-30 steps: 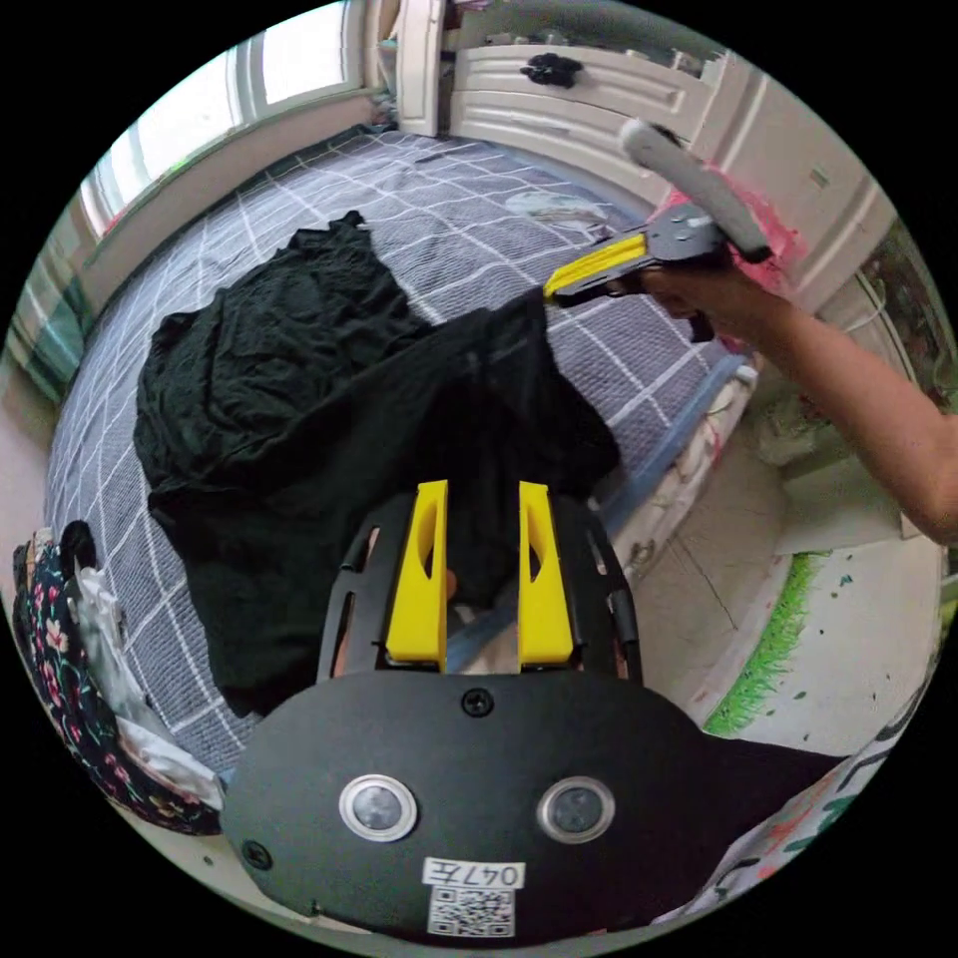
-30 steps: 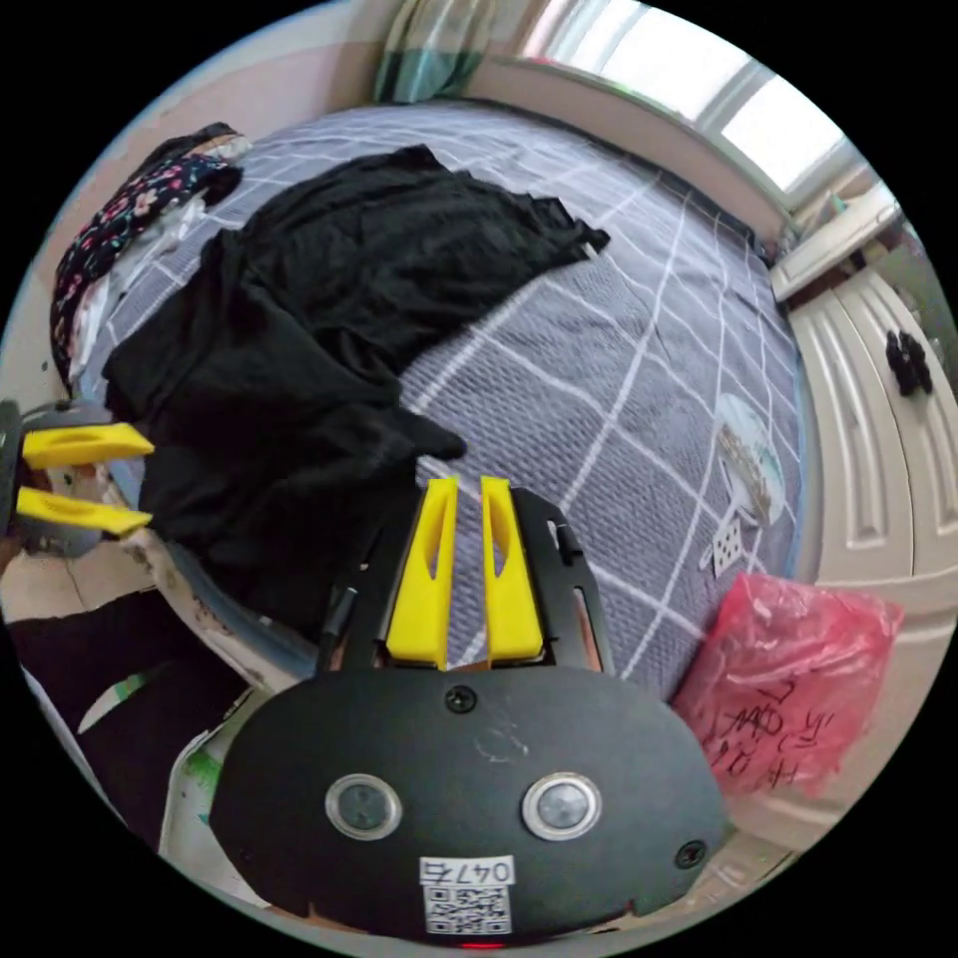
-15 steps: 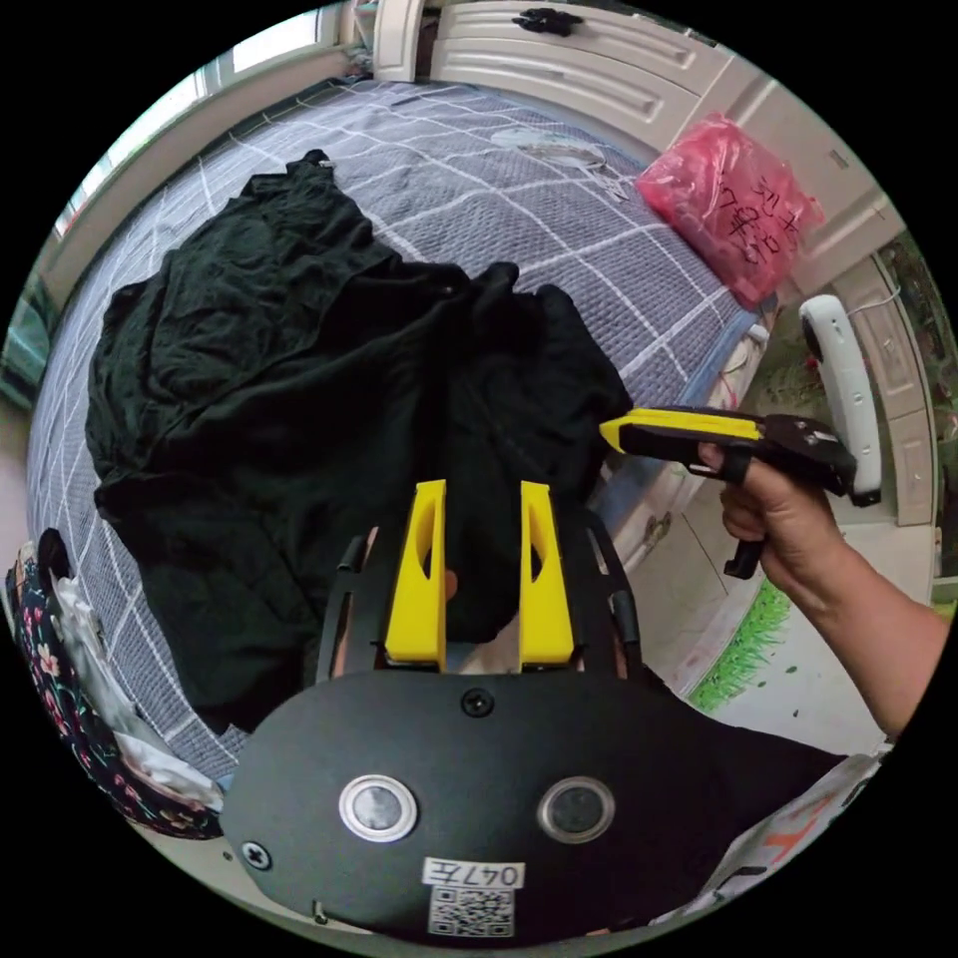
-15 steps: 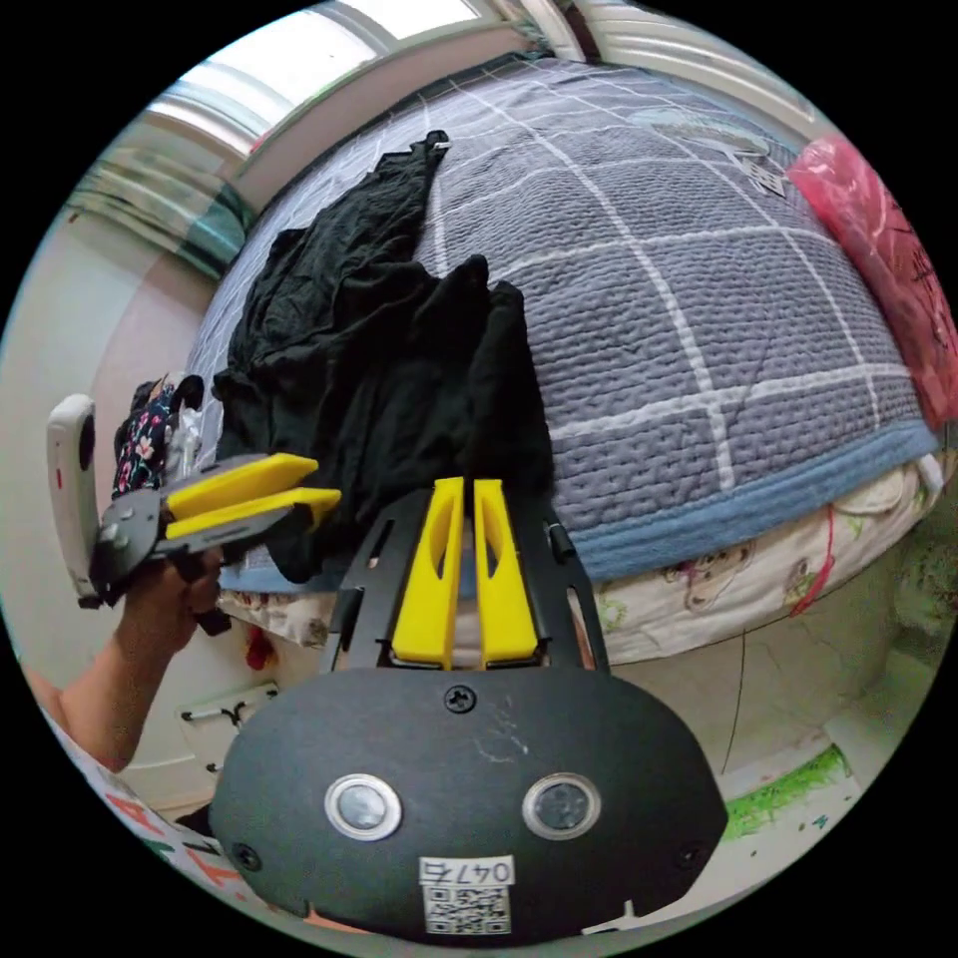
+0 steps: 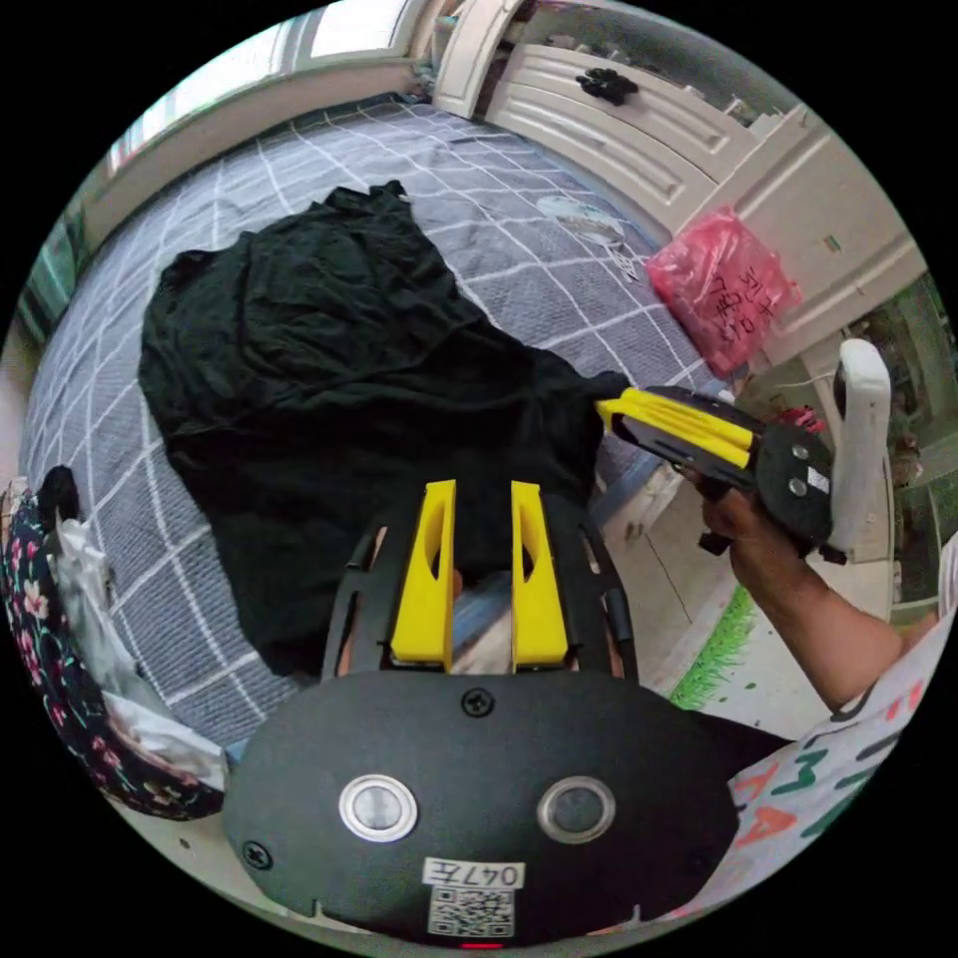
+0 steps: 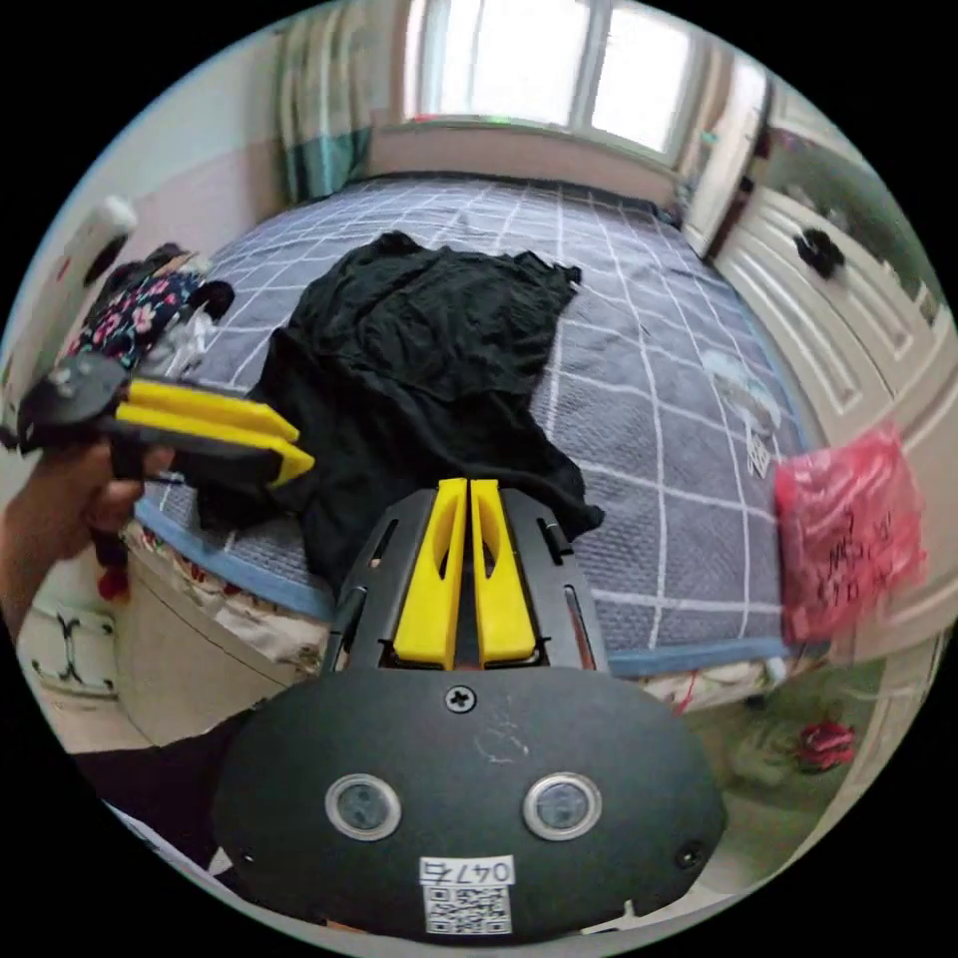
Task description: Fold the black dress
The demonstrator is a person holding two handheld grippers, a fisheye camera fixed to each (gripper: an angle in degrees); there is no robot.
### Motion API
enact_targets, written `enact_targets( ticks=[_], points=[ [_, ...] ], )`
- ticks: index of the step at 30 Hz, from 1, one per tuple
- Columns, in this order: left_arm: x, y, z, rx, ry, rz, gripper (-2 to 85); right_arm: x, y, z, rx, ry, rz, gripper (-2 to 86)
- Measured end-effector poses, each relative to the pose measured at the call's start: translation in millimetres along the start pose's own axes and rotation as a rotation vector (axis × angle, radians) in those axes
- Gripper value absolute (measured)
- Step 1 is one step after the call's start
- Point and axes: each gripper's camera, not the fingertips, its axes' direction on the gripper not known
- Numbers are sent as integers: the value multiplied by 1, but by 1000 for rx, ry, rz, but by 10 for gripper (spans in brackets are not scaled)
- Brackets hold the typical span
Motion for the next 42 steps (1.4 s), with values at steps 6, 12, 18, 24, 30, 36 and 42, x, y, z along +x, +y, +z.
enact_targets(
  ticks=[6, 12, 18, 24, 30, 36, 42],
  points=[
    [-66, -2, -33, 6, -19, 0, 81, -121, -40, 54, -32, -73, -401, 10],
    [-59, -16, 13, 10, 166, 52, 81, -129, -30, 84, -211, -197, -439, 109],
    [-21, -19, 79, -48, 0, 52, 96, -18, -40, 40, 30, -109, -99, 57],
    [2, 4, 108, -137, -51, -46, 99, 41, -81, 129, -153, -229, -8, 19],
    [15, 38, 103, -120, -44, -143, 95, 31, -122, 96, -2, -141, -131, -2],
    [13, 76, 57, -26, -101, -232, 100, -2, -167, 155, -174, -209, -383, 83],
    [-42, 122, 0, 3, -301, -357, 110, 26, -134, 89, -48, -210, -293, 121]
  ],
)
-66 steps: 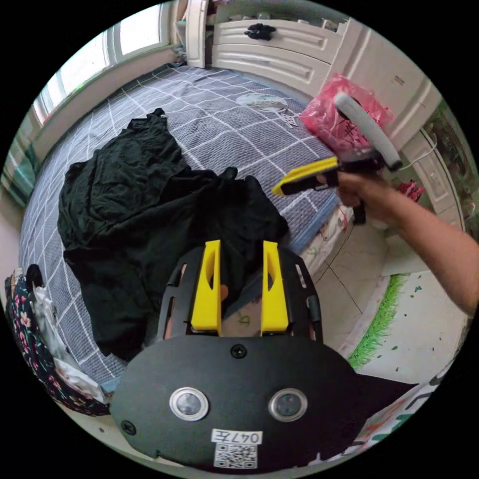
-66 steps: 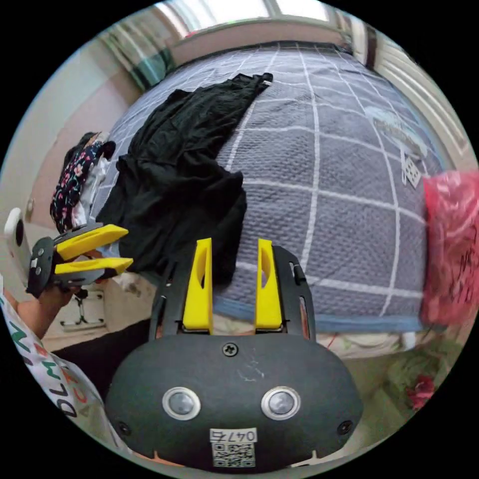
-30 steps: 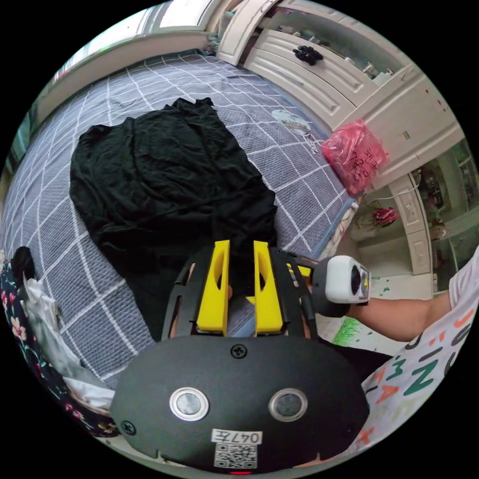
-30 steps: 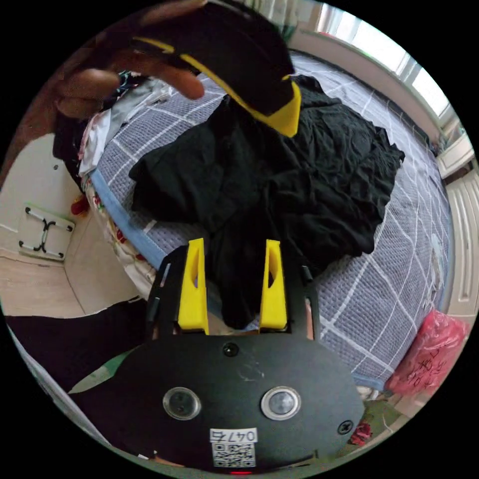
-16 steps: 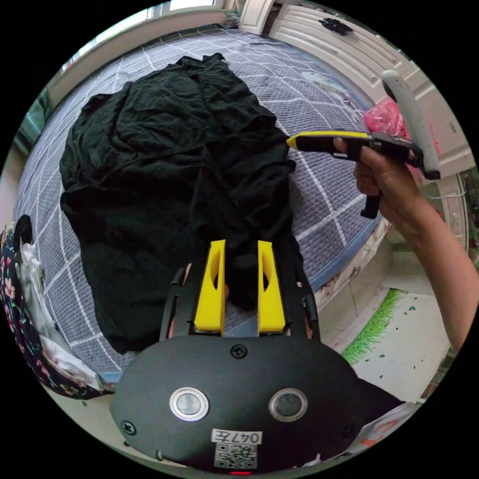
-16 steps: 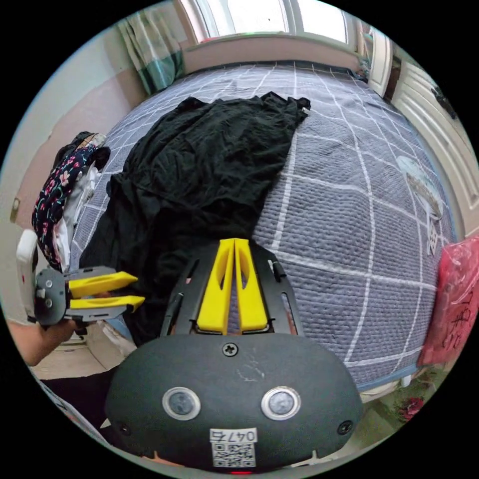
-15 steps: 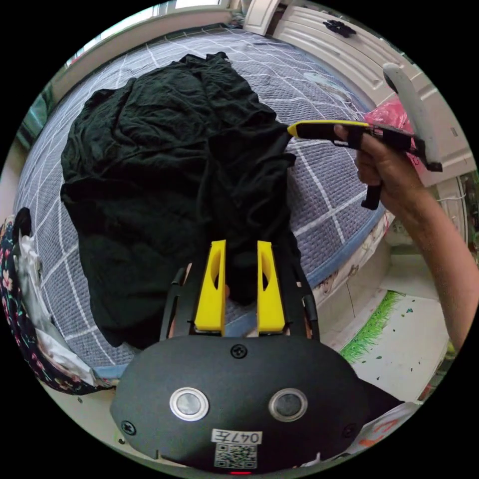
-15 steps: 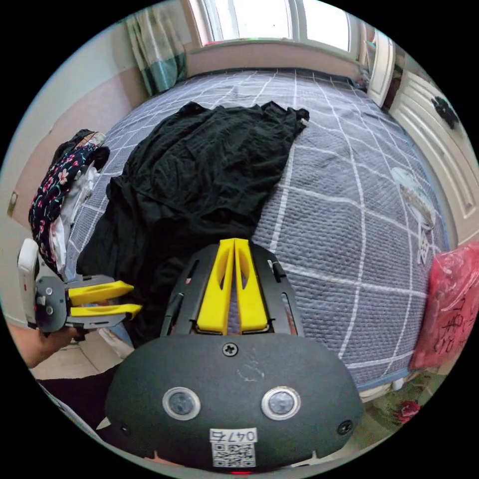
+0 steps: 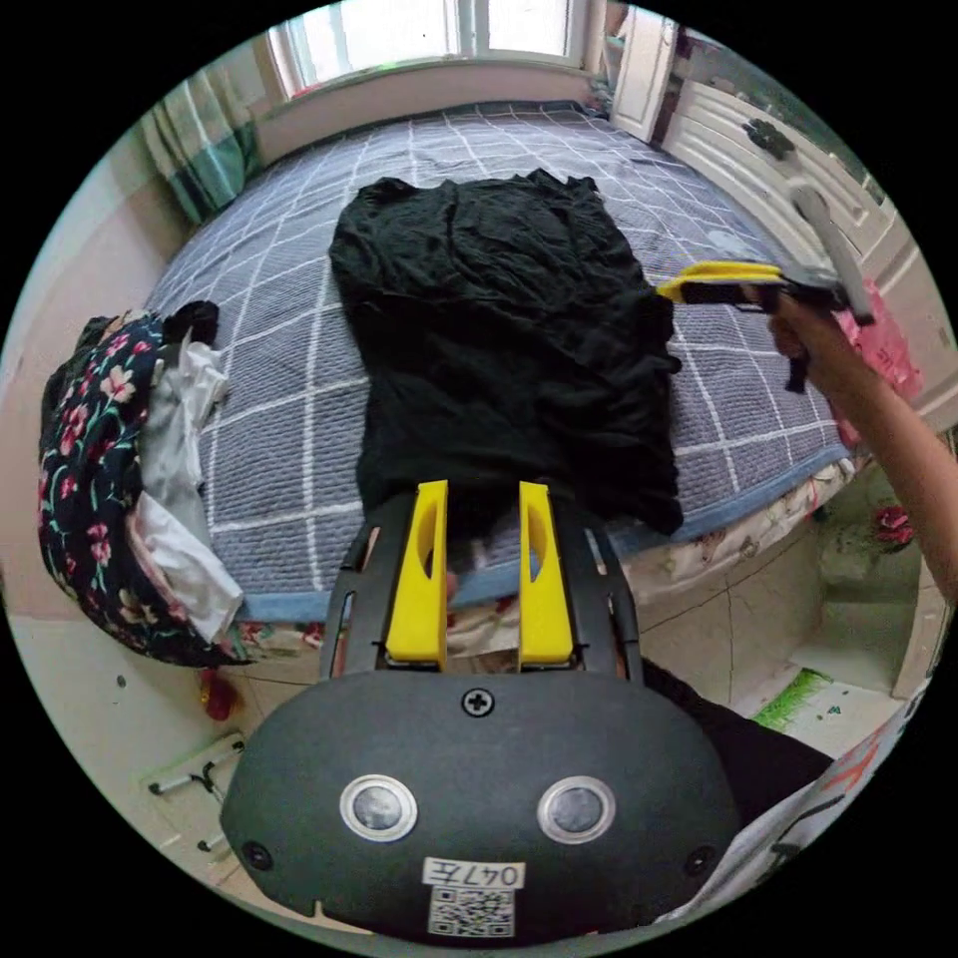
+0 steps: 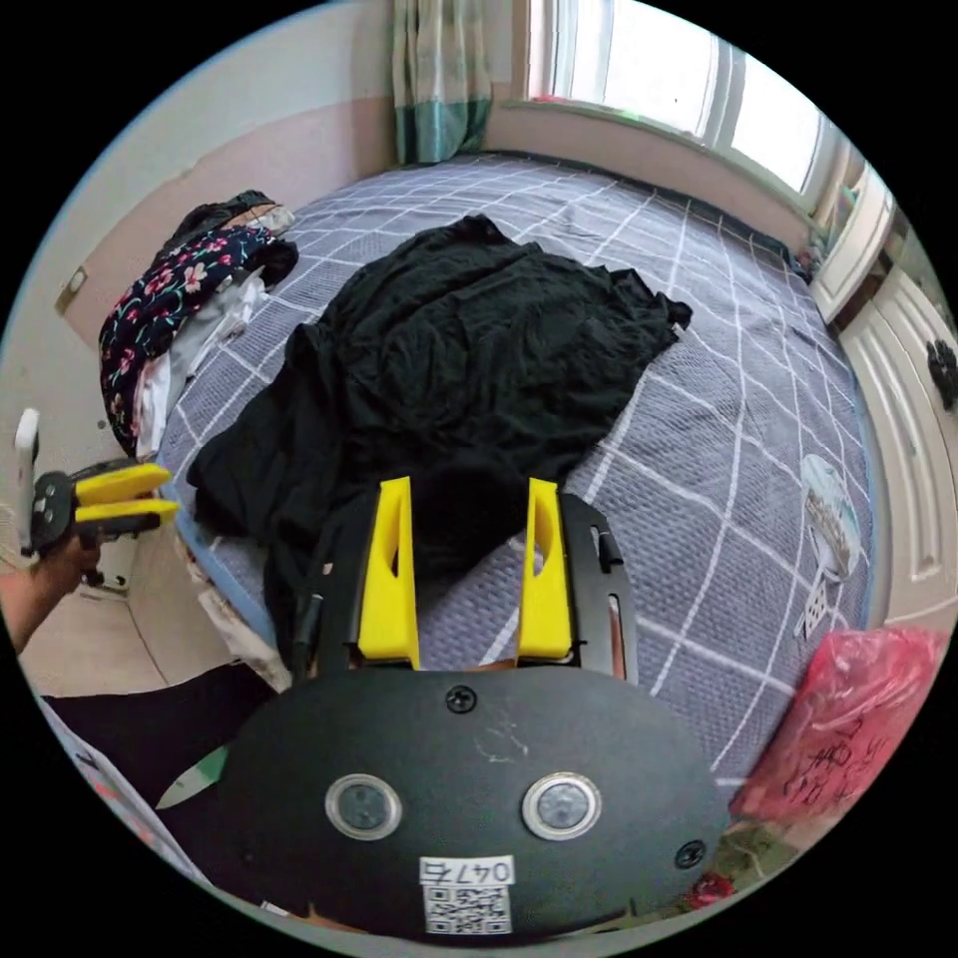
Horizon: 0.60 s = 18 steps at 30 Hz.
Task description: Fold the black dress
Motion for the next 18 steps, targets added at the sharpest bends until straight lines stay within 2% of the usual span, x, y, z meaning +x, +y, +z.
enact_targets(
  ticks=[4, 10, 13, 15, 18],
  points=[
    [-58, -5, 15, 8, 1, -73, 126, -24, 57, -2, -116, -118, 127, 109],
    [-93, -22, 67, -24, 161, -23, 129, -58, 94, 42, -211, -267, 323, 90],
    [-86, -26, 81, -56, 164, 21, 81, -72, 90, 59, -226, -283, 371, 64],
    [-74, -26, 85, -45, 88, 49, 12, -79, 86, 63, -231, -234, 390, 38],
    [-64, -28, 86, -51, 17, 80, -3, -88, 78, 57, -217, -189, 405, 9]
  ],
)
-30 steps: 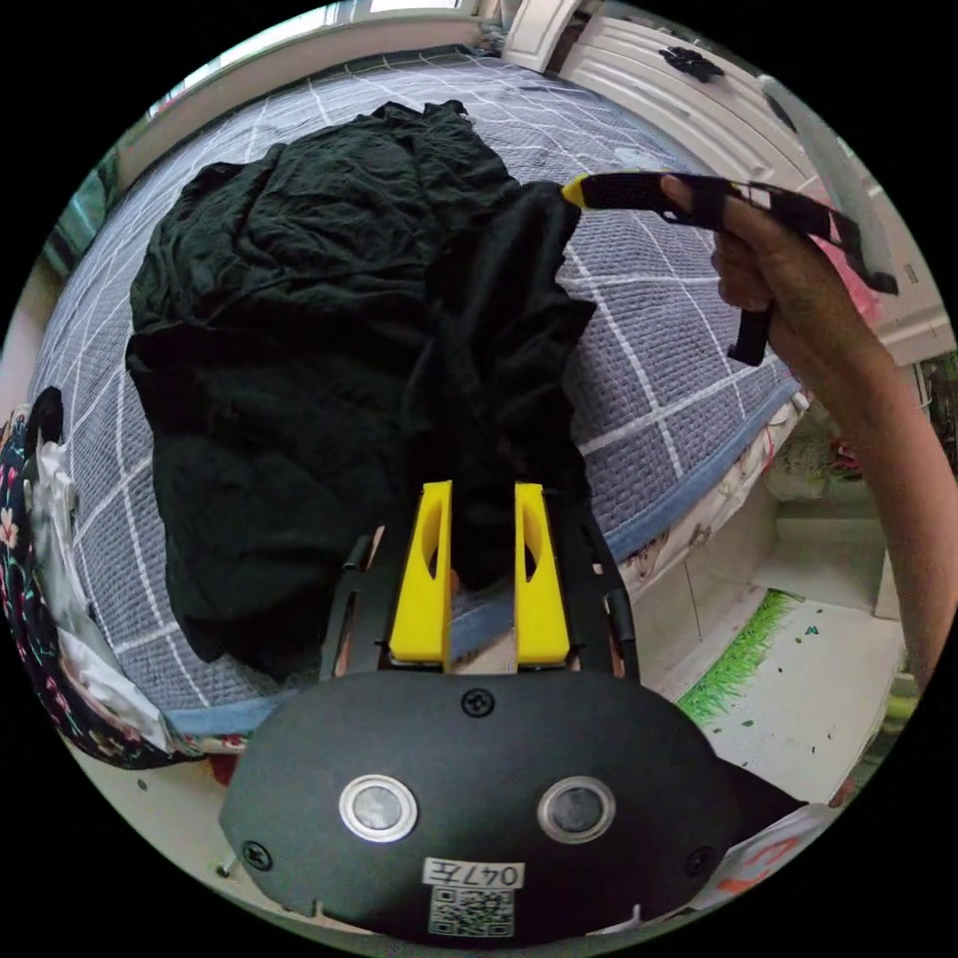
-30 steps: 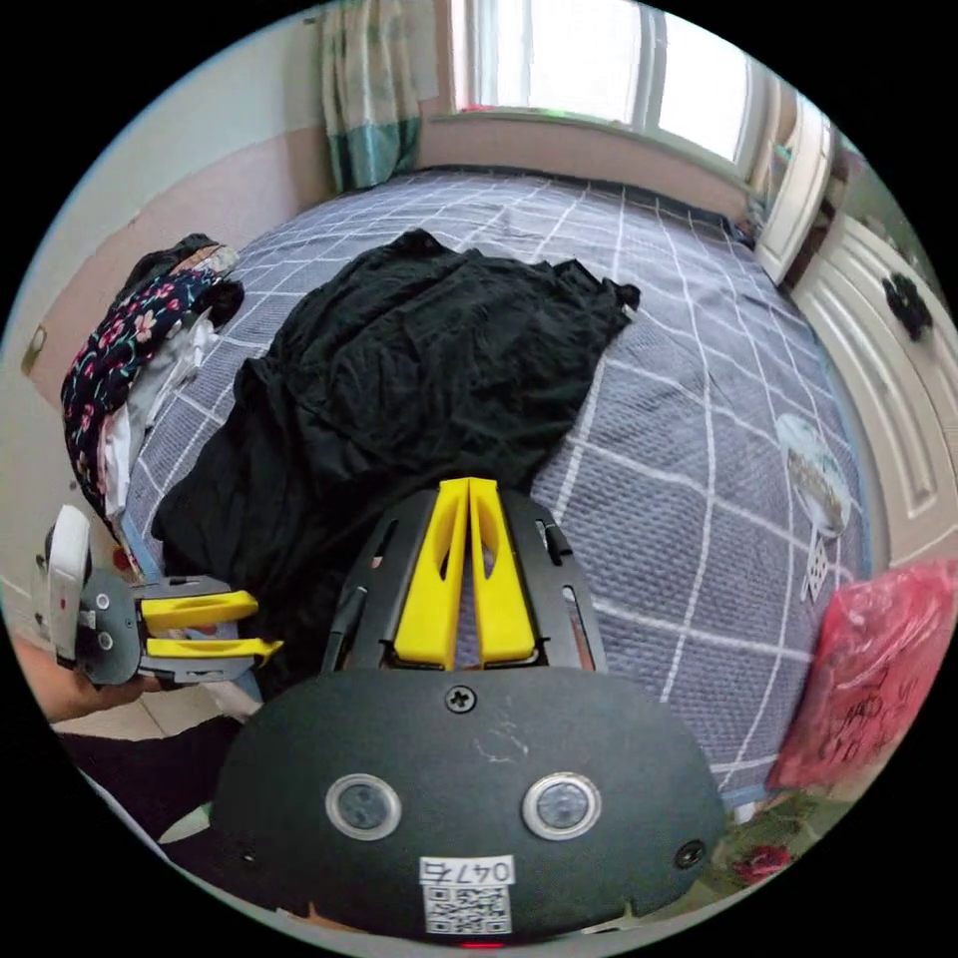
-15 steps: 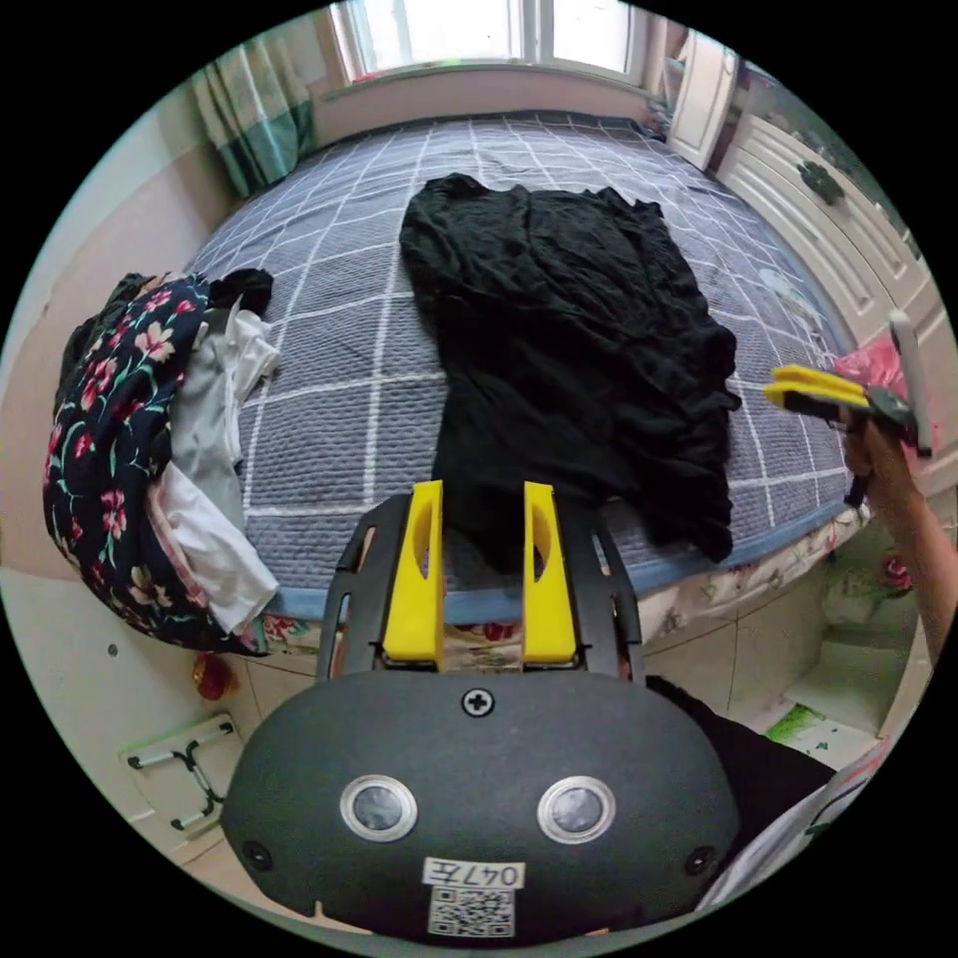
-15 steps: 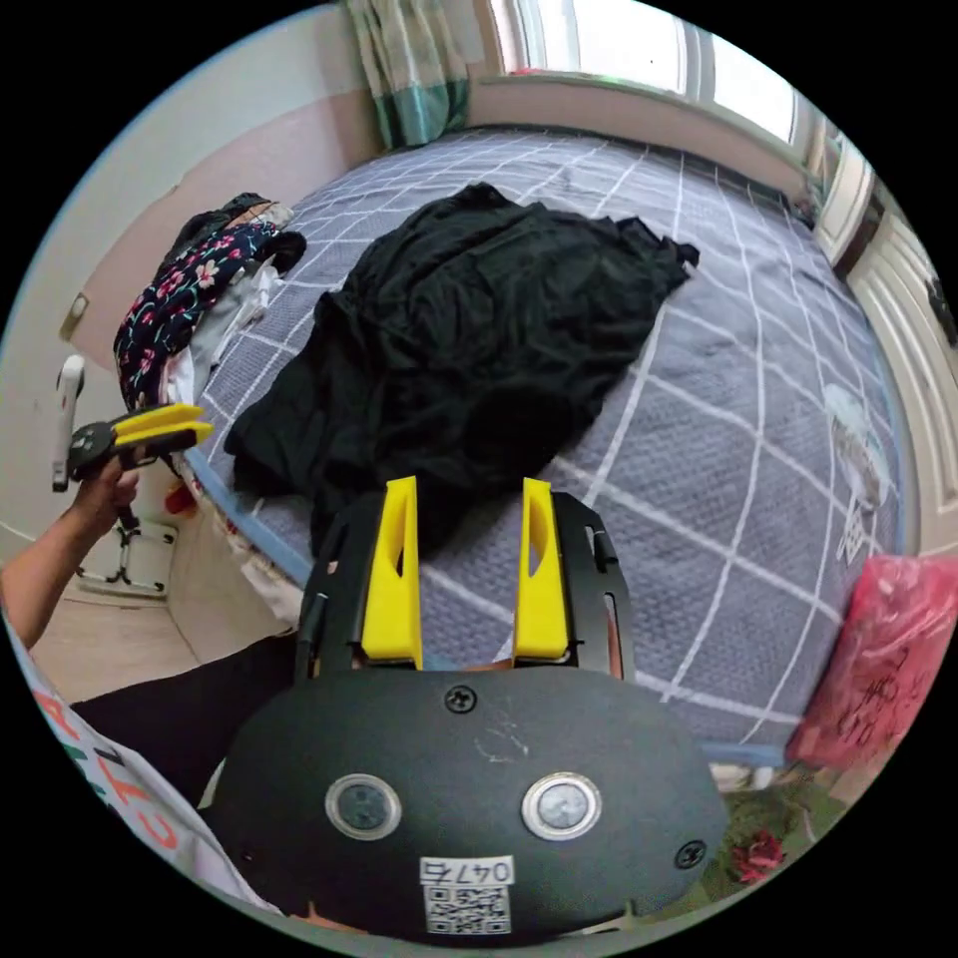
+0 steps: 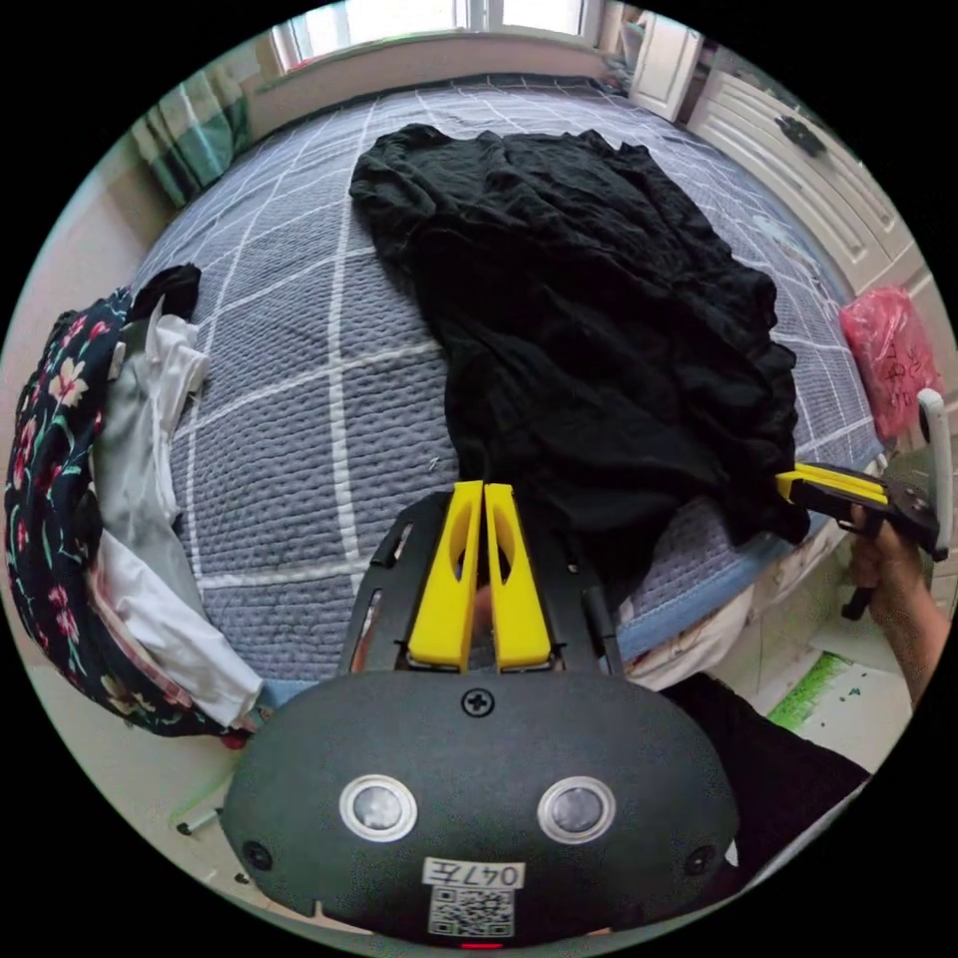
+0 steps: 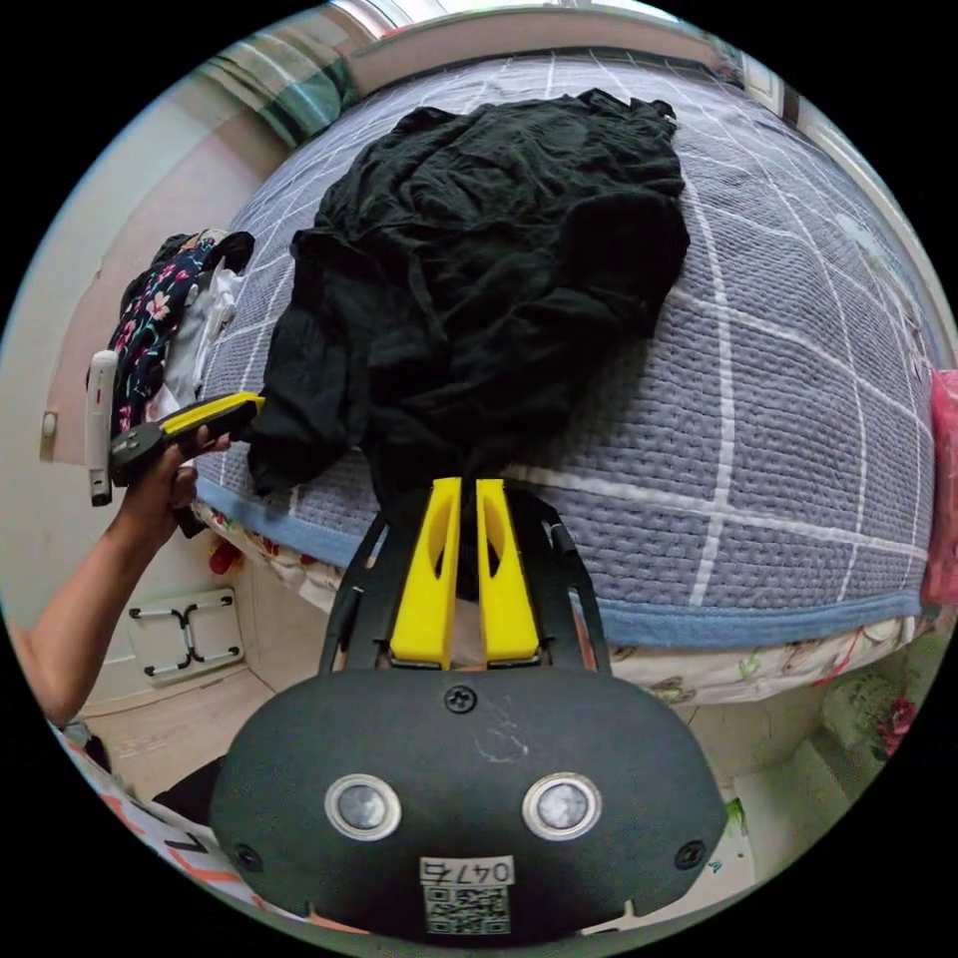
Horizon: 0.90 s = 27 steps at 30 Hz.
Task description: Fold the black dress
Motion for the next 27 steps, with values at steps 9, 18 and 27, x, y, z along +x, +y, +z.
enact_targets(
  ticks=[9, 18, 27],
  points=[
    [-14, -6, -18, -47, 21, 11, -2, -21, 4, -39, 57, 97, -47, 0],
    [-62, -14, 2, -167, 283, -209, 204, -22, 5, -36, 83, 109, -92, 45],
    [-45, -29, 0, -108, 340, -126, 148, -8, 11, -21, 72, 42, 24, 108]
  ],
)
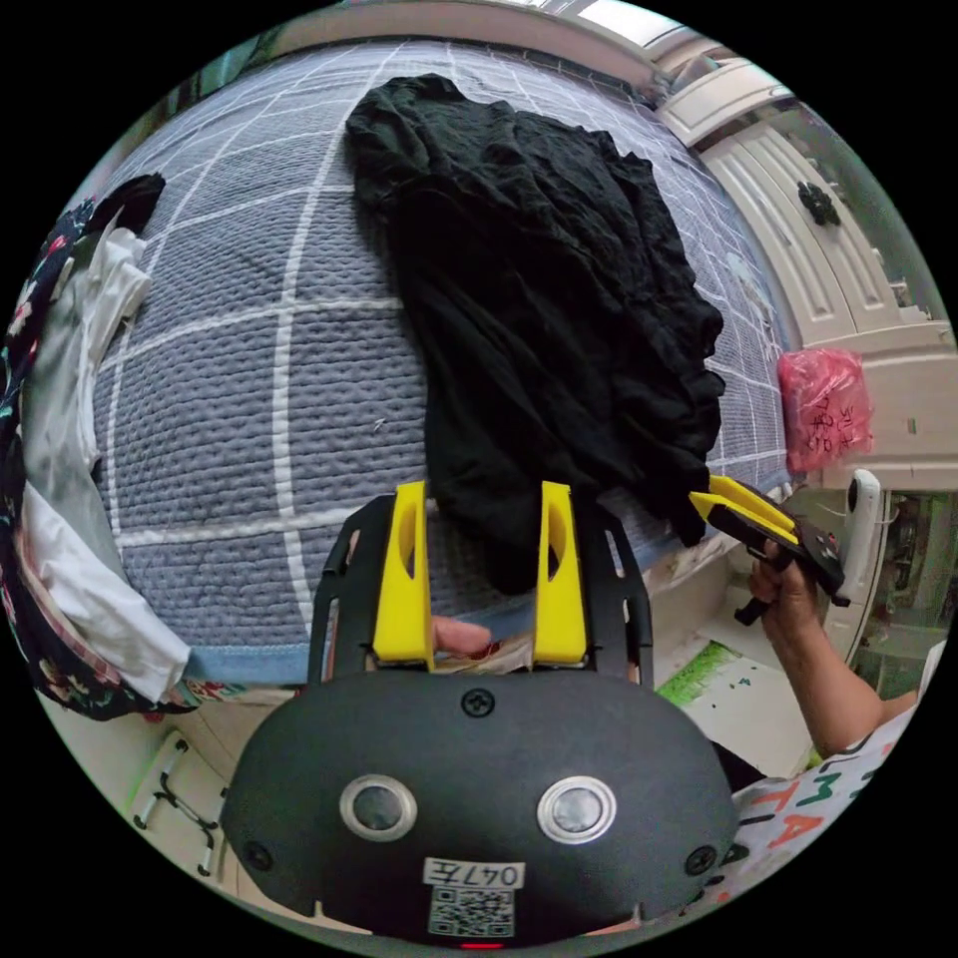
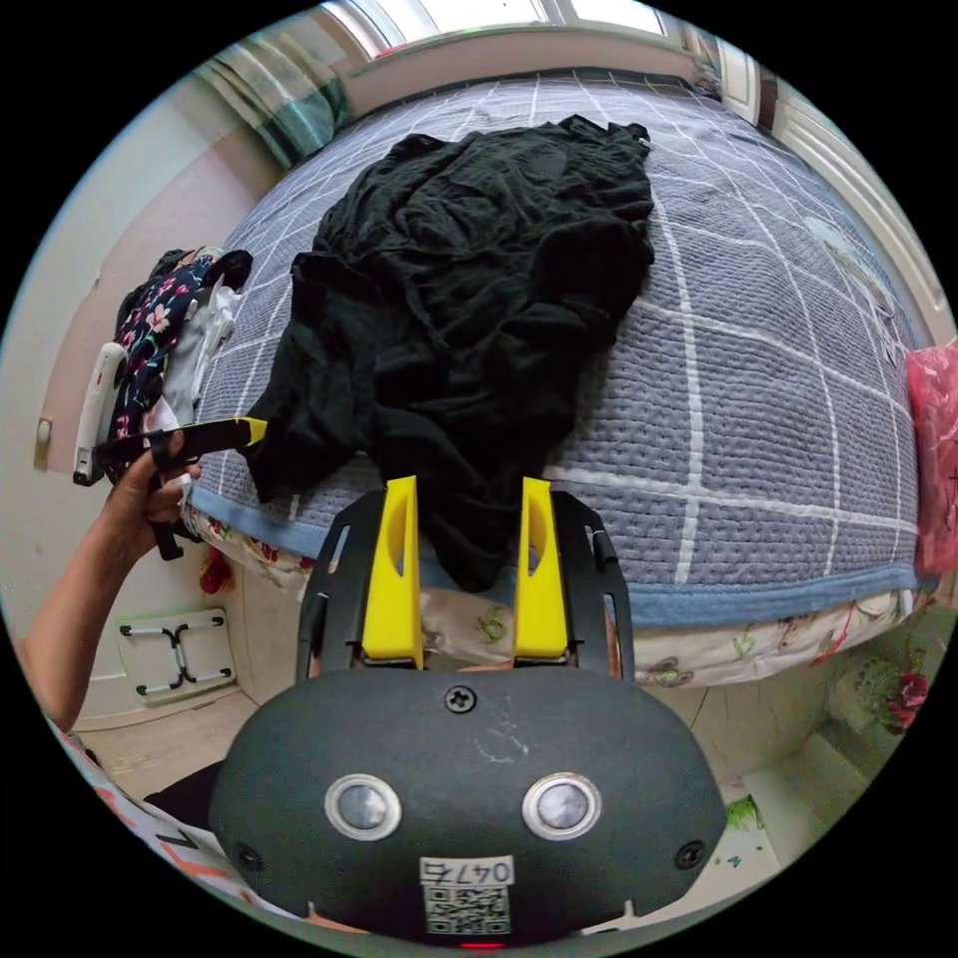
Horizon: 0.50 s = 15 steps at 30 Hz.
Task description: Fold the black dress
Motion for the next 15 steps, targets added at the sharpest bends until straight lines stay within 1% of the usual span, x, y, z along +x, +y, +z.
enact_targets(
  ticks=[4, 6, 8, 9, 10, 12, 15],
  points=[
    [-1, -9, 9, -22, 15, -11, 138, 0, -6, 5, 14, 76, 61, 111],
    [7, -15, 15, -32, -23, 14, 131, -1, -9, 9, -2, 79, 73, 108],
    [13, -18, 18, -34, -75, 27, 105, -9, -13, 18, -34, 71, 56, 63],
    [17, -19, 19, -25, -117, 38, 56, -12, -13, 18, -27, 79, 40, 49],
    [18, -19, 19, -21, -132, 46, 32, -20, -14, 16, -5, 102, 10, 20],
    [26, -23, 20, -21, -169, 76, 16, -30, -16, 15, 7, 157, -28, 8],
    [33, -26, 17, -26, -200, 98, 7, -31, -18, 11, 5, 150, -35, 2]
  ],
)
